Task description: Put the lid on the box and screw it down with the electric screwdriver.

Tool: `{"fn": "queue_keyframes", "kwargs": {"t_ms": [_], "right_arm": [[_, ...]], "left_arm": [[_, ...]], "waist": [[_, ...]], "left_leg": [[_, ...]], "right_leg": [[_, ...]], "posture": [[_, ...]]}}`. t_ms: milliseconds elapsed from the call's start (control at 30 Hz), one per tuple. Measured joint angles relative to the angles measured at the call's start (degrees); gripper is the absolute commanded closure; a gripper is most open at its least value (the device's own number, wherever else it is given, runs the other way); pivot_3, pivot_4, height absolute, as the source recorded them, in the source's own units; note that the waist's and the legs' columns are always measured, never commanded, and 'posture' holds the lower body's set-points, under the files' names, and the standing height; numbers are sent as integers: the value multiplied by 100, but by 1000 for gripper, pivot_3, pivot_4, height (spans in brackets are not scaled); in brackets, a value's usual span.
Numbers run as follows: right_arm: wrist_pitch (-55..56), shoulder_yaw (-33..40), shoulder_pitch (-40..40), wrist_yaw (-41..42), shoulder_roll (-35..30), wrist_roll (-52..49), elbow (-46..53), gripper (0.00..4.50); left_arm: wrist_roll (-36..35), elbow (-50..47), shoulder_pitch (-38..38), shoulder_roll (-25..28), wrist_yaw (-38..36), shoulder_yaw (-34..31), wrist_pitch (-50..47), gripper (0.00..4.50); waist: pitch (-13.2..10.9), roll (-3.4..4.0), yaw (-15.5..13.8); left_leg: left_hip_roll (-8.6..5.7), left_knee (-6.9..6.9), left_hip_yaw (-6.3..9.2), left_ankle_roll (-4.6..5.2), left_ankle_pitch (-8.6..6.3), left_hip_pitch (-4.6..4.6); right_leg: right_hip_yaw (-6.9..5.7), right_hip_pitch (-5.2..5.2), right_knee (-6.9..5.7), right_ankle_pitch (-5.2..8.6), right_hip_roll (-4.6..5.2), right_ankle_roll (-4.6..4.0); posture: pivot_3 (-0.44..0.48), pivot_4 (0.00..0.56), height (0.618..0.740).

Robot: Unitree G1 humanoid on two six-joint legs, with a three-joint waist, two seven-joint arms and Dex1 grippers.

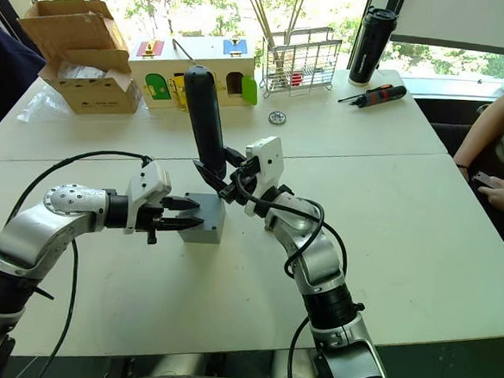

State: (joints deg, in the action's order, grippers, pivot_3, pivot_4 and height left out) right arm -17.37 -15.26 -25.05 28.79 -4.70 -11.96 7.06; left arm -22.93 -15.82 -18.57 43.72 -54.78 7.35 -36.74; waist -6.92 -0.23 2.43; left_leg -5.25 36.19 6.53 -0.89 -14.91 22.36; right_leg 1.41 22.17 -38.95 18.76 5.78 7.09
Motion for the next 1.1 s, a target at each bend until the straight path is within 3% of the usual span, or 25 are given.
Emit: {"fn": "queue_keyframes", "kwargs": {"t_ms": [300, 467, 733, 1100], "right_arm": [[250, 4, -18, -28, 70, 5, -264, 2685], [335, 4, 48, -29, 73, 5, -269, 2685], [337, 3, 114, -48, 89, 5, -268, 2685], [142, 17, 11, -139, 58, 6, -118, 2685]], "left_arm": [[100, 22, -12, -33, 1, 38, 19, 2668], [112, 71, -10, -57, -4, 41, 78, 2668], [127, 130, -1, -77, -13, 91, 119, 2668], [217, 219, -18, -152, -13, 121, 255, 2668]], "waist": [[35, -1, -2], [42, 9, -5], [40, 12, -21], [38, 15, -40]], "left_leg": [[0, -6, 2, 2, -1, -2], [12, -11, 6, 10, -6, -7], [11, -48, 6, 30, -19, -90], [12, -56, 6, 29, -19, -90]], "right_leg": [[2, -4, 11, 0, 0, 0], [1, -40, 80, 0, -16, 0], [6, -109, 100, 2, -14, -2], [6, -108, 105, 4, -13, -5]], "posture": [[0, 150, 740], [0, 150, 740], [0, 150, 740], [0, 150, 740]]}}
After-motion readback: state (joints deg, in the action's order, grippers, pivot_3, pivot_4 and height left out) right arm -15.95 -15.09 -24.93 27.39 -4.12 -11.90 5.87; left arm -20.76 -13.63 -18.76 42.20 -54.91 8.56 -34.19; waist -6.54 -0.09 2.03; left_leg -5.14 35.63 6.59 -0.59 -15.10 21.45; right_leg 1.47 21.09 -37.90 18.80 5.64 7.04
